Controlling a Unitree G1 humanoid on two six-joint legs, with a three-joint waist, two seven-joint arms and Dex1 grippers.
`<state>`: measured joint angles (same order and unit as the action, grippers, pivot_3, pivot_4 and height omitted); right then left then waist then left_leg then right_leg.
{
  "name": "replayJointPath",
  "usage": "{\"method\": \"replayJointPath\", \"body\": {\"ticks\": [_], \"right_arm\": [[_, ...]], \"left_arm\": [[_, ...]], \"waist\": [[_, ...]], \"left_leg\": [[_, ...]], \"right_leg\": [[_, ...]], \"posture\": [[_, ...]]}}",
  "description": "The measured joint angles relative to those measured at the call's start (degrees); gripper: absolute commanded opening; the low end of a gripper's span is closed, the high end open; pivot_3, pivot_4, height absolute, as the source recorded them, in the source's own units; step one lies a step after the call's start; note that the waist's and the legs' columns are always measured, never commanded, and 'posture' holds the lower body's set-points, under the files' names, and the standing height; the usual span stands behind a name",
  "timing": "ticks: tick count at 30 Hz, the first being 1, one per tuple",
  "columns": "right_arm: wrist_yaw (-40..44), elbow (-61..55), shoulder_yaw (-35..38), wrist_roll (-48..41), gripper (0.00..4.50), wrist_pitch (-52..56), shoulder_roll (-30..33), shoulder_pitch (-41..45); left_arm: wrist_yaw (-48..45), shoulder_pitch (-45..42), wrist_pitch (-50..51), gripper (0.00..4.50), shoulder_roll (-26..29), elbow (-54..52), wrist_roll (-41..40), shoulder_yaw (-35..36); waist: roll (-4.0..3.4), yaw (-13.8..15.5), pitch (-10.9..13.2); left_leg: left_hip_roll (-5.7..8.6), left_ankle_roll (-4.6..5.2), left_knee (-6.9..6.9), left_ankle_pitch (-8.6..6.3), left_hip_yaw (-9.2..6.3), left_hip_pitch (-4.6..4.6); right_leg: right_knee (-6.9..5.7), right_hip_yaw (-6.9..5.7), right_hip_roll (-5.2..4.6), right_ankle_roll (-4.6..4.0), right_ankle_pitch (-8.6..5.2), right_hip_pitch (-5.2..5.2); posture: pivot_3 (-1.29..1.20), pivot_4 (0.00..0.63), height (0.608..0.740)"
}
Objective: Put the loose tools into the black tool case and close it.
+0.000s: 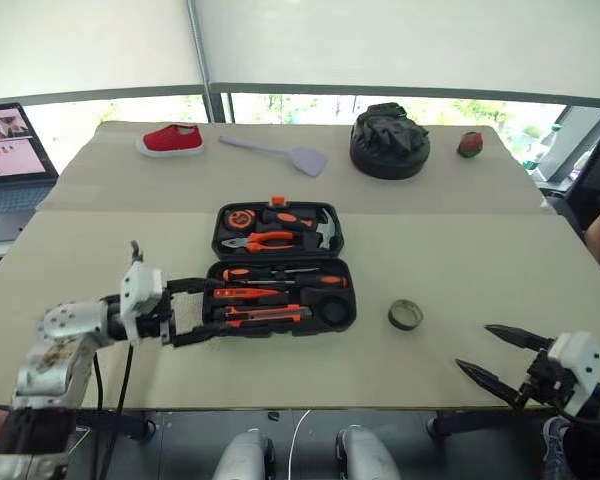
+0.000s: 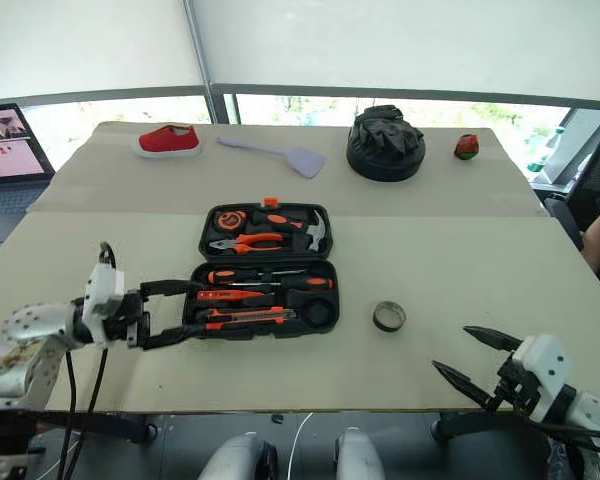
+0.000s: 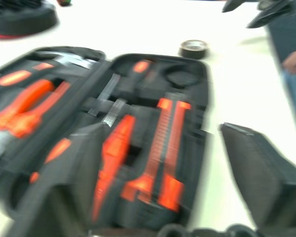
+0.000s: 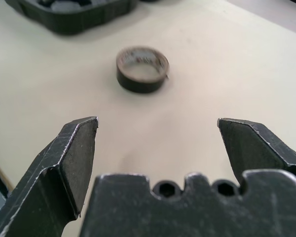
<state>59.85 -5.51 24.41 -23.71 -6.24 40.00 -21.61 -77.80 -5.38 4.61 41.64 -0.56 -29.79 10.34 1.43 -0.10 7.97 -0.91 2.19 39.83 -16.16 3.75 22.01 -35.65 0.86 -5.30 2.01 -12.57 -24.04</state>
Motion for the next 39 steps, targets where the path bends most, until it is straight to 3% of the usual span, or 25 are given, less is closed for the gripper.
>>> {"method": "replayJointPath", "body": {"ticks": [4,7,10,16,21,30,36,39], "right_arm": [[0.5,-3.0,-0.8,0.6,4.5,0.4,2.4,0.4],[-0.3,-8.0,-4.2,-0.8,4.5,11.0,8.5,6.9],[-0.3,-12.6,-10.2,-1.4,4.5,21.6,14.8,15.7],[2.1,-14.8,-24.6,2.4,4.5,32.5,20.2,25.0],[2.4,-13.1,-32.0,8.0,3.14,34.1,20.1,29.8],[1.5,-6.0,-38.2,17.1,0.09,31.6,17.5,37.3],[3.5,-4.1,-38.4,18.1,0.03,29.0,16.1,38.7],[7.9,-7.9,-38.6,12.4,0.03,31.3,13.0,43.8]], "left_arm": [[-3.2,4.0,-2.1,4.47,0.3,0.4,-2.9,4.3],[-4.2,5.4,-2.2,4.47,0.2,-2.1,-4.4,4.5],[-3.7,5.2,-1.2,4.47,-1.0,-6.2,-5.7,3.1],[0.6,2.9,2.3,4.47,-4.5,-13.2,-7.0,-1.5],[3.8,1.4,4.4,4.5,-5.7,-17.2,-8.0,-3.6],[5.2,3.2,4.2,4.5,-5.9,-18.7,-8.5,-3.9],[5.2,4.3,3.8,4.5,-5.9,-18.7,-8.4,-3.8],[4.8,5.8,2.8,4.5,-5.2,-17.1,-7.8,-2.7]], "waist": [[-0.04,-0.3,0.0],[-0.04,-0.5,0.0],[-0.01,-0.4,0.1],[0.01,0.9,0.1],[0.03,0.7,0.1],[0.07,0.4,0.1],[0.07,0.3,0.1],[0.03,-0.5,0.1]], "left_leg": [[-0.02,-0.01,0.0,0.01,0.02,-0.04],[0.0,-0.01,0.02,0.01,0.06,0.03],[-0.01,-0.01,0.0,0.01,-0.02,0.05],[0.08,0.02,0.01,-0.02,-0.2,0.34],[0.07,0.03,0.03,-0.02,-0.16,0.33],[0.05,0.04,0.02,-0.01,-0.13,0.32],[0.05,0.04,0.04,-0.01,-0.11,0.31],[-0.03,0.04,-0.01,-0.01,-0.15,0.3]], "right_leg": [[-0.04,0.03,-0.01,0.06,-0.05,-0.04],[-0.05,0.09,-0.06,-0.07,0.04,-0.1],[-0.04,0.04,-0.01,-0.08,0.04,-0.11],[0.12,-0.13,-0.03,-0.05,0.05,-0.2],[0.4,-0.09,0.01,0.03,0.12,-0.09],[0.41,-0.07,0.09,0.02,0.15,-0.11],[0.43,-0.06,0.07,0.03,0.15,-0.09],[0.4,-0.06,0.15,-0.08,0.22,-0.16]], "posture": [[0.0,0.15,0.74],[0.0,0.15,0.74],[0.0,0.15,0.74],[0.0,0.15,0.74],[0.0,0.15,0.74],[0.0,0.15,0.74],[0.0,0.15,0.74],[0.0,0.15,0.74]]}}
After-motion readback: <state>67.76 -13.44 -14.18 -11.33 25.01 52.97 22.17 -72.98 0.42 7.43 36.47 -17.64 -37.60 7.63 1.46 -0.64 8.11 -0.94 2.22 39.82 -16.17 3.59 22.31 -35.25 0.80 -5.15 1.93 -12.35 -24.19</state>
